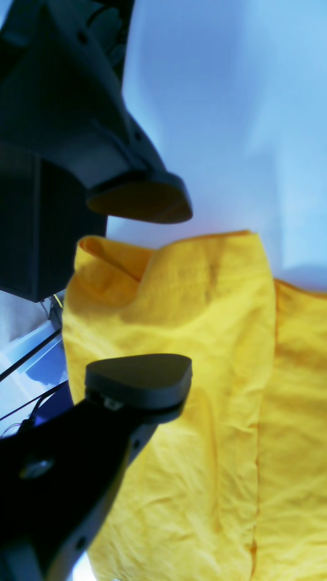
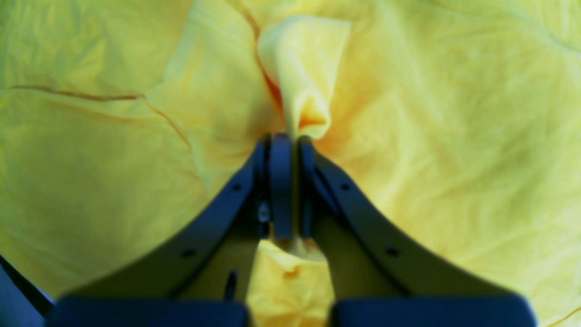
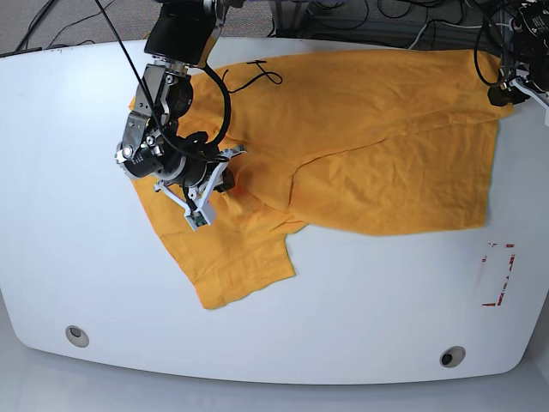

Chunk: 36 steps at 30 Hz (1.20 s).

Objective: Layout the t-shirt on the table in an organized manner, then fold the t-shirt properly

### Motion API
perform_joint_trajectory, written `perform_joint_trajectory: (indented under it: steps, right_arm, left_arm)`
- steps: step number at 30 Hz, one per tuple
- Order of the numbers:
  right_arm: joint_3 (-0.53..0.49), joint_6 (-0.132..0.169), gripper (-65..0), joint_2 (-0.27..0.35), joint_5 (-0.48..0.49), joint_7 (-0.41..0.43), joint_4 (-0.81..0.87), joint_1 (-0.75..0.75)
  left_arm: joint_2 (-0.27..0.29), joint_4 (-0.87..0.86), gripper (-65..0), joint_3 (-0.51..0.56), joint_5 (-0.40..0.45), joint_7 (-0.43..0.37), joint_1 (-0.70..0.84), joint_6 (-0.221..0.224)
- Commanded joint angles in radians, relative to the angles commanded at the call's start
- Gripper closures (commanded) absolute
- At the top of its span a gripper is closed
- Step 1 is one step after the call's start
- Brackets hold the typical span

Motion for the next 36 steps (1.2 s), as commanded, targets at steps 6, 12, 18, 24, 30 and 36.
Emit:
perform_joint_trajectory:
  steps: [6, 12, 18, 24, 30, 36]
  right_arm:
    - [0.0, 0.0, -2.5, -0.002, 0.0, 0.0, 0.0, -0.002]
    - [0.0, 0.0, -2.5, -0.002, 0.0, -0.002, 0.002, -0.002]
    - [0.002, 0.0, -2.5, -0.002, 0.0, -0.002, 0.002, -0.002]
    - [0.003, 0.0, -2.5, -0.002, 0.0, -0.002, 0.002, -0.002]
    - [0.005, 0.0, -2.4, -0.003, 0.0, -0.002, 0.002, -0.002]
    - [0.005, 0.0, -2.4, -0.003, 0.0, -0.002, 0.002, -0.002]
  left_arm:
    - [0.005, 0.0, -42.2, 0.009, 0.0, 0.002, -0.008, 0.0]
    - [0.021, 0.0, -42.1, 0.068, 0.002, 0.002, -0.026, 0.002]
    - [0.025, 0.0, -42.1, 0.074, 0.002, 0.002, -0.028, 0.002]
    - [0.025, 0.0, -36.0, 0.077, 0.0, 0.002, -0.028, 0.002]
    - [0.023, 0.0, -18.9, 0.118, 0.0, 0.002, -0.029, 0.002]
    - [0.023, 0.0, -8.1, 0.132, 0.0, 0.0, -0.029, 0.002]
